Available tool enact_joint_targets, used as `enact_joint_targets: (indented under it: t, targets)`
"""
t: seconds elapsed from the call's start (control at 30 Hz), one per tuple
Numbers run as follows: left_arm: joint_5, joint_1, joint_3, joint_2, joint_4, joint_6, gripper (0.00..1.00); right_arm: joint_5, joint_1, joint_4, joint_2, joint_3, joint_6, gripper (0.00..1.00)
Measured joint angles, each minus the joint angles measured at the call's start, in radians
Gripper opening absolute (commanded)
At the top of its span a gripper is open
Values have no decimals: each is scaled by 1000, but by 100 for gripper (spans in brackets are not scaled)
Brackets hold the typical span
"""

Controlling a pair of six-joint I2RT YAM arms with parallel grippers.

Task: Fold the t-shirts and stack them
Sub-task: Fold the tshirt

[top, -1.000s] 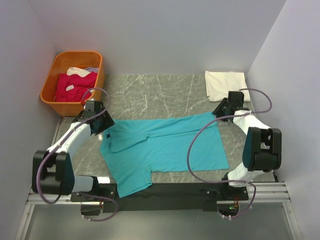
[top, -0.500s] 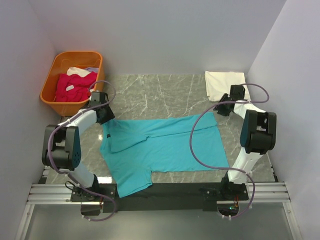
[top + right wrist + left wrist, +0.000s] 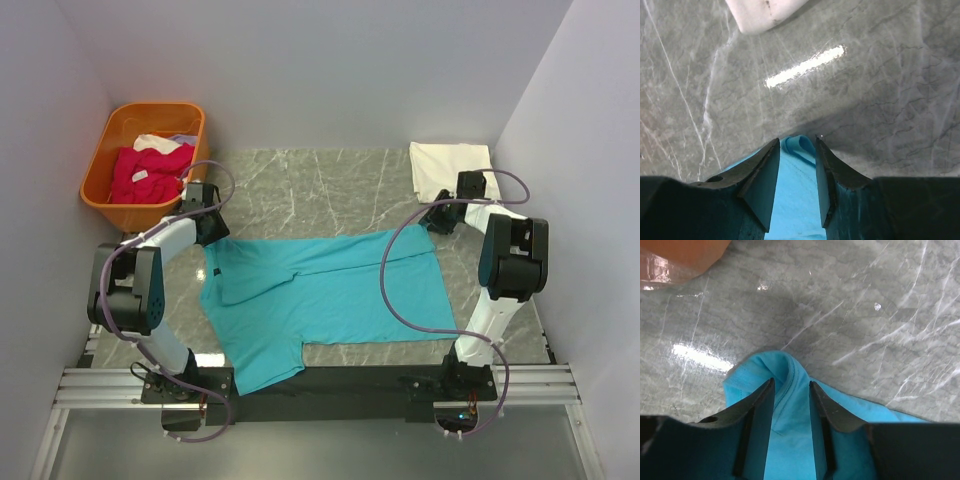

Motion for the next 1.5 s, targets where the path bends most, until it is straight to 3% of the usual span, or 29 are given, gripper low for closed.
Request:
enact_joint_targets:
  t: [0.2, 0.47, 0.73, 1.1, 1.5]
  targets:
    - [-2, 0, 0, 1, 3, 2, 31, -23, 0, -7, 0, 0, -24, 39]
    - [-11, -1, 0, 3, 4, 10, 15, 5, 0, -26, 3, 1, -27, 18]
    - [-29, -5, 0, 14, 23, 17, 28, 25, 0, -39, 13, 11, -23, 18]
    - [-45, -8, 6, 50, 81, 19, 20, 34, 0, -40, 13, 11, -22, 15]
    - [-130, -39, -2, 51, 74, 13, 33, 46, 0, -40, 13, 11, -5, 11]
